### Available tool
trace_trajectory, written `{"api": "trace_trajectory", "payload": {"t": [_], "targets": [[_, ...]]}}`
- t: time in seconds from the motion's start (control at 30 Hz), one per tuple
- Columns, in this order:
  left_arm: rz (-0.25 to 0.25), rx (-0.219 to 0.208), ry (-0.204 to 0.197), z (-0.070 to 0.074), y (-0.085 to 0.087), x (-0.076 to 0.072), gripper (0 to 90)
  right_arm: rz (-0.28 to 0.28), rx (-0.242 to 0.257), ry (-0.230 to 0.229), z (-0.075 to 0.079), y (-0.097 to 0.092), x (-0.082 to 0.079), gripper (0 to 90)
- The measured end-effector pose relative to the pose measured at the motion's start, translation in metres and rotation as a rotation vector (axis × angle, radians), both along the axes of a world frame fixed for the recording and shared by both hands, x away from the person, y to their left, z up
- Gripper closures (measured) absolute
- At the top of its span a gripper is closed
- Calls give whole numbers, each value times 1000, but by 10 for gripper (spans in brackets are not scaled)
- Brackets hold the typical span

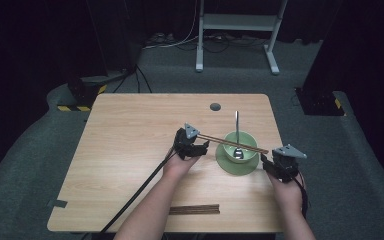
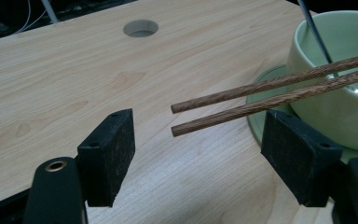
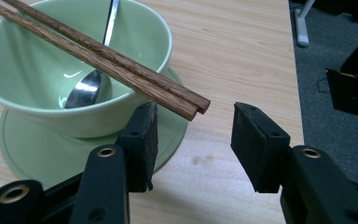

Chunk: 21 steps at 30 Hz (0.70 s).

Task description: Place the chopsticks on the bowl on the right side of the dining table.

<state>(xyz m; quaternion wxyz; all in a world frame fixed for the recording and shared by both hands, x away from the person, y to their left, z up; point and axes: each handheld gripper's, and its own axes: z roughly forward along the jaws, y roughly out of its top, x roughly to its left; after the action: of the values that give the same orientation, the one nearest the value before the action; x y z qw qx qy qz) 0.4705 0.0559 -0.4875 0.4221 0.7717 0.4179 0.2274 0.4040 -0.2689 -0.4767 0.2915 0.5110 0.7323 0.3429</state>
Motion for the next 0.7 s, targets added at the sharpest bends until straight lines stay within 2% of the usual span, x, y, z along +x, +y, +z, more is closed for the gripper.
{"api": "trace_trajectory", "payload": {"t": [0.2,0.33,0.57,0.7], "targets": [[1,3,-4,-3,-4,-2,265,6,-22,5,2,0,11,535],[6,-20,-15,-1,-5,-2,269,21,-27,11,2,1,18,531],[-12,-31,-13,-1,-9,-4,298,64,-31,-1,2,5,17,531],[-22,-17,-17,0,-12,-10,310,69,-33,-2,2,7,16,530]]}}
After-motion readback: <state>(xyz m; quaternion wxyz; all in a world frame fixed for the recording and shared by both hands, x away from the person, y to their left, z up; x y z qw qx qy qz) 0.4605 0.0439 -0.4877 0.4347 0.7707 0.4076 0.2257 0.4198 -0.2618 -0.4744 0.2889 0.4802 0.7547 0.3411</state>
